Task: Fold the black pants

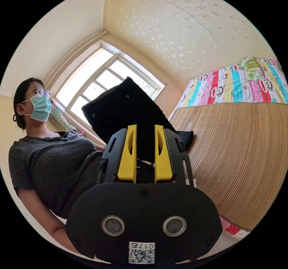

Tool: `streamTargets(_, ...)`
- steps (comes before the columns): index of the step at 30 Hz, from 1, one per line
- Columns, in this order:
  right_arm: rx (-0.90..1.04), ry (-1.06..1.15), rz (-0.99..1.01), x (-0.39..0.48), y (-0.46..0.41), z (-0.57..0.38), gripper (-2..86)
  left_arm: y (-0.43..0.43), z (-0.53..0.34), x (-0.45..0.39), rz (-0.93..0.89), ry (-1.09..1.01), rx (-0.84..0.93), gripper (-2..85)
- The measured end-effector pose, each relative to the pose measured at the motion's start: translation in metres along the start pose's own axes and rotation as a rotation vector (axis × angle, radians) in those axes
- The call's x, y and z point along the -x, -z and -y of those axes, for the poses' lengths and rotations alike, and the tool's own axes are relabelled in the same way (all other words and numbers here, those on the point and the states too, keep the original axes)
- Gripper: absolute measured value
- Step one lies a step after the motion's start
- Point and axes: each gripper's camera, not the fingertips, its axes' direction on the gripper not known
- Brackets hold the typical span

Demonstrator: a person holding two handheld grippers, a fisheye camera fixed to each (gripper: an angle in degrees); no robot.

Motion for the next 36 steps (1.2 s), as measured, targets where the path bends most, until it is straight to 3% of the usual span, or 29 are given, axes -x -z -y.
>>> streamTargets(3, -0.022, 0.142, 0.065, 0.027, 0.0, 0.004, 20.9, -0.061, -0.04, 0.032, -0.267, 0.06, -0.116, 6.0)
streamTargets(6, -0.028, 0.249, 0.138, 0.044, -0.01, 0.002, 23.3, -0.133, -0.099, 0.045, -0.384, 0.167, -0.112, 6.2)
streamTargets(8, 0.057, 0.27, 0.212, 0.047, -0.026, -0.005, 22.5, -0.17, -0.132, 0.043, -0.442, 0.213, -0.081, 6.2)
streamTargets(11, 0.189, 0.388, 0.602, 0.05, -0.047, -0.036, 11.1, -0.191, -0.161, 0.022, -0.404, 0.209, -0.006, 6.5)
streamTargets(12, 0.131, 0.409, 0.68, 0.052, -0.041, -0.052, 6.7, -0.189, -0.166, 0.011, -0.344, 0.202, 0.032, 6.6)
streamTargets(13, 0.017, 0.409, 0.617, 0.057, -0.025, -0.068, 6.0, -0.188, -0.168, 0.005, -0.313, 0.199, 0.054, 6.7)
streamTargets(16, -0.147, 0.382, 0.412, 0.081, 0.018, -0.088, 5.1, -0.174, -0.171, -0.034, 0.017, 0.216, 0.233, 7.0)
streamTargets(19, -0.266, 0.349, 0.25, 0.114, 0.054, -0.091, 4.7, -0.151, -0.171, -0.075, 0.447, 0.249, 0.35, 6.6)
streamTargets(21, -0.302, 0.354, 0.151, 0.139, 0.068, -0.089, 4.3, -0.128, -0.176, -0.103, 0.871, 0.312, 0.326, 6.5)
streamTargets(22, -0.337, 0.391, 0.127, 0.157, 0.076, -0.09, 4.1, -0.124, -0.179, -0.109, 0.974, 0.325, 0.325, 6.6)
streamTargets(24, -0.357, 0.46, 0.085, 0.189, 0.08, -0.089, 3.7, -0.126, -0.202, -0.12, 1.336, 0.32, 0.438, 7.5)
streamTargets(26, -0.368, 0.541, -0.018, 0.227, 0.078, -0.092, 3.4, -0.135, -0.23, -0.109, 1.5, 0.348, 0.581, 8.8)
streamTargets(29, -0.384, 0.678, -0.126, 0.286, 0.071, -0.099, 3.2, -0.131, -0.286, -0.082, 1.612, 0.455, 0.676, 12.1)
streamTargets(32, -0.422, 0.751, -0.185, 0.336, 0.066, -0.102, 3.1, -0.122, -0.343, -0.052, 1.565, 0.57, 0.728, 16.0)
streamTargets(36, -0.502, 0.813, -0.209, 0.392, 0.075, -0.102, 3.1, -0.131, -0.413, 0.001, 1.636, 0.62, 1.173, 19.7)
